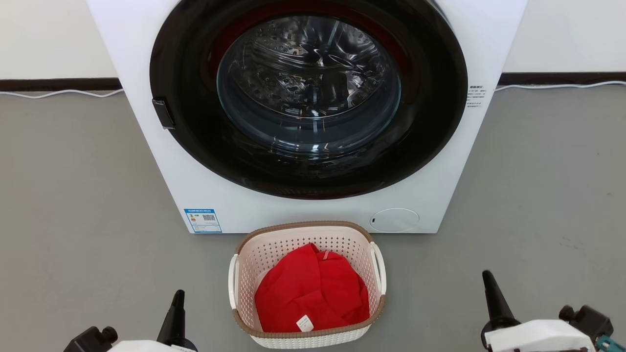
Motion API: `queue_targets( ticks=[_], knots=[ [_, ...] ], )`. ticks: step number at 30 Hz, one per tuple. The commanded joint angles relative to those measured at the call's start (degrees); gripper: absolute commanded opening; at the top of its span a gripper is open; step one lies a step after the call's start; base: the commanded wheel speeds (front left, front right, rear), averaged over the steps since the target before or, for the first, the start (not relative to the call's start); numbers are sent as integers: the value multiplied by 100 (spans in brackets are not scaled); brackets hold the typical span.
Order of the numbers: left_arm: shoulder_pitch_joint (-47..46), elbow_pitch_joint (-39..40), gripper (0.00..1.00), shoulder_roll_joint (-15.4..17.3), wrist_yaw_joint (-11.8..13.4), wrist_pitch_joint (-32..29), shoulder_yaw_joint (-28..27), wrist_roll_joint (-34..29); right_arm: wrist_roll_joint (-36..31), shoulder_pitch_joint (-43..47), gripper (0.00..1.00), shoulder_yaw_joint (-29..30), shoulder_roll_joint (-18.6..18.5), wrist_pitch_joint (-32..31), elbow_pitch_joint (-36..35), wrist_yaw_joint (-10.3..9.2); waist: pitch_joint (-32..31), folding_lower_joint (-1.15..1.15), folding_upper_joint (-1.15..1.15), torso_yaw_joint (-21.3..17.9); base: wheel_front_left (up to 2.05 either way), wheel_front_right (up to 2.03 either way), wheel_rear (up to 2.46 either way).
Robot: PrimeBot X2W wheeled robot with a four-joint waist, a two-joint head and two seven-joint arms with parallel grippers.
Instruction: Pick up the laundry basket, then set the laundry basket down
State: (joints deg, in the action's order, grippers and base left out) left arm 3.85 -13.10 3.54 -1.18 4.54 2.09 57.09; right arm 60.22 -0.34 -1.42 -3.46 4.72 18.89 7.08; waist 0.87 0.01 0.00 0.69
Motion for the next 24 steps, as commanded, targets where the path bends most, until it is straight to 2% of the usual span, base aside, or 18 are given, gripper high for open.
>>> queue_targets(
  ticks=[1, 24],
  knots=[
    [-319, 116, 0, 35, -79, -20, -131, 163, 157, -268, 0, -13, -76, -54, -194, 29, -1, -1, 0, -1, 0, 0, 0],
    [-585, 36, 0, 53, -299, -386, -341, 1564, 1432, -387, 0, 232, -78, -417, -315, 33, -29, -1, 0, -28, 0, 0, 0]
  ],
)
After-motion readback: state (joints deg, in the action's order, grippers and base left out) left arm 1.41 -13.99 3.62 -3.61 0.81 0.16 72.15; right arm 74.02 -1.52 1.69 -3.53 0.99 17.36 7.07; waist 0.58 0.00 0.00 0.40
